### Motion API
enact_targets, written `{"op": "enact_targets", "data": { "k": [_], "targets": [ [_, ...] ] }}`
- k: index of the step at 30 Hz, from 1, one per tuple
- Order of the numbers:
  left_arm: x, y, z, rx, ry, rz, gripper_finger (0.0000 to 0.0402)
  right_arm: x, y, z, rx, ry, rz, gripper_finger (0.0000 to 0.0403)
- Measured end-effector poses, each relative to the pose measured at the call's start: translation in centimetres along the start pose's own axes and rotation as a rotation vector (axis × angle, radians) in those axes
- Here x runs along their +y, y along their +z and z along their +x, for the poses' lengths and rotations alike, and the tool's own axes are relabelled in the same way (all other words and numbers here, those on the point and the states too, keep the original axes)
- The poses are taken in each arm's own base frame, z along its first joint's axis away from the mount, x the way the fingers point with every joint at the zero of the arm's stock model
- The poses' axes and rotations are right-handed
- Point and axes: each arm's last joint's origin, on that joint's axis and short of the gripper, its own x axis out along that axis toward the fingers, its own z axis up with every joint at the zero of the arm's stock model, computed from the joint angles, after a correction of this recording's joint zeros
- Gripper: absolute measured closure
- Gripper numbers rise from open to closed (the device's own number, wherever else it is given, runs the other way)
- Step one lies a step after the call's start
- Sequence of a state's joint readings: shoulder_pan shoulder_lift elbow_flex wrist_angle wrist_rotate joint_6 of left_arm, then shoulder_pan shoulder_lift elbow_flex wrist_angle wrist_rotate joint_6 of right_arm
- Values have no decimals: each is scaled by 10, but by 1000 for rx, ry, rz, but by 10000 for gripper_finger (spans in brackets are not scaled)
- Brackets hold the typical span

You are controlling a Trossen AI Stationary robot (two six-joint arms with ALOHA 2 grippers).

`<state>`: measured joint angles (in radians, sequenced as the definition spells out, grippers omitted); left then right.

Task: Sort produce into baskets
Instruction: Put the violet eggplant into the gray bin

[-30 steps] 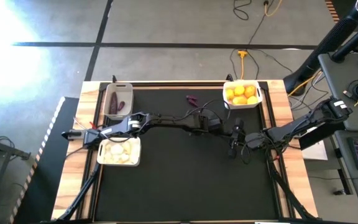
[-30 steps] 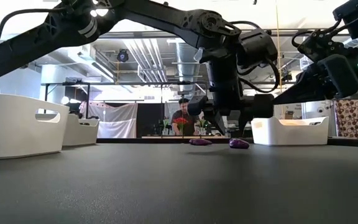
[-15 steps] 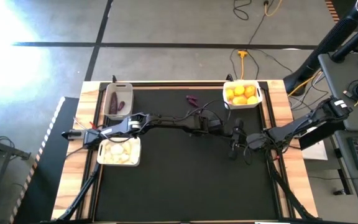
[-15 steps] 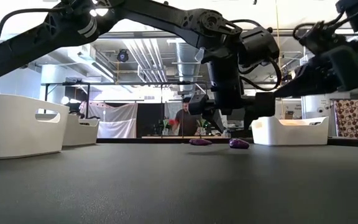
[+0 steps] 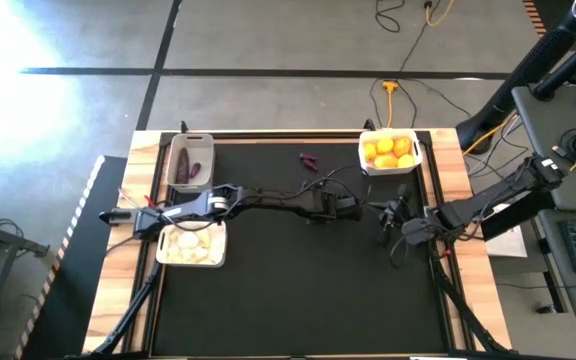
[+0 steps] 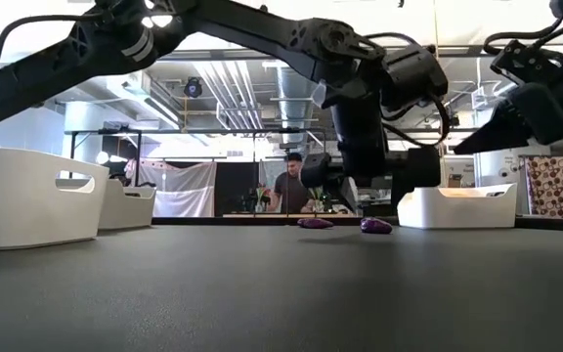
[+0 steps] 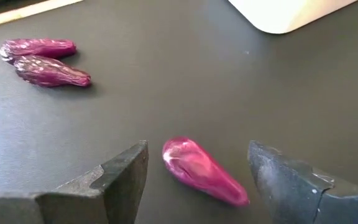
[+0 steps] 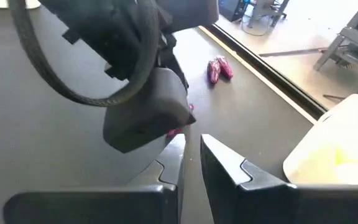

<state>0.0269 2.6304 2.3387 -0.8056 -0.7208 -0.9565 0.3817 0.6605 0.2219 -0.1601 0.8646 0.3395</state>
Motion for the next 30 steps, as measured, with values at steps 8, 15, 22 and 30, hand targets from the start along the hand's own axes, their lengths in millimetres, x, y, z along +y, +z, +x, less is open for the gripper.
{"op": "enact_targets", "data": {
  "k": [8,15,22,30],
  "targets": [
    [-1,-18,18,26,20,-1,143,0,-1,1,1,0,-1,360],
    [-3,-23,22,57,-8,-9,148,1,-1,1,-3,1,3,360],
    [-6,-28,24,61,-27,49,197,1,-1,1,-4,1,3,360],
    [-12,-26,18,45,-70,179,296,1,-1,1,-4,1,-5,360]
  ]
}}
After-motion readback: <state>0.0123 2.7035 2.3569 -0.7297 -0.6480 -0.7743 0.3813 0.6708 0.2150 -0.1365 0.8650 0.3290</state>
